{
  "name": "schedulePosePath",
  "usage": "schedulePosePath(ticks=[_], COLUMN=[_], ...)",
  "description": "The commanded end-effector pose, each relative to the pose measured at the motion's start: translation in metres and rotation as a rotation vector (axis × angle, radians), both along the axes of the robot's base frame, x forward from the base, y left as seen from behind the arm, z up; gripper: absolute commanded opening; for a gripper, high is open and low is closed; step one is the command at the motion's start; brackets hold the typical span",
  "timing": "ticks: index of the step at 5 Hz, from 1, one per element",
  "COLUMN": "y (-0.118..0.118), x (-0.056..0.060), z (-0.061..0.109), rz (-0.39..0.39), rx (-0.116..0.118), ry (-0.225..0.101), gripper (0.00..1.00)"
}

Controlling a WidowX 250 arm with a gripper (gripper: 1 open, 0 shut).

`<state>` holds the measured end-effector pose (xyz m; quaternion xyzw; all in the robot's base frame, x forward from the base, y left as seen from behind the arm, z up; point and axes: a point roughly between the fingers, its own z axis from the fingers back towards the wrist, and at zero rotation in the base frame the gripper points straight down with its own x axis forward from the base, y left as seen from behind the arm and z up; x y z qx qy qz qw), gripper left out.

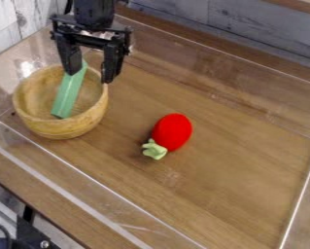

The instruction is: Remove the green block from the brown bowl and put it on the table

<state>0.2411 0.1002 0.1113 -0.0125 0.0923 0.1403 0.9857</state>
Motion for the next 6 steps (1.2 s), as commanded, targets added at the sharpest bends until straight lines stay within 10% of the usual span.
schedulePosePath(ticks=[1,6], y=[0.004,0.045], x=[-0.003,-0.002], z=[0.013,-0.038], rz=[0.031,0.048], rx=[0.031,-0.001], ry=[-0.052,-0.038], gripper=[1.0,1.0])
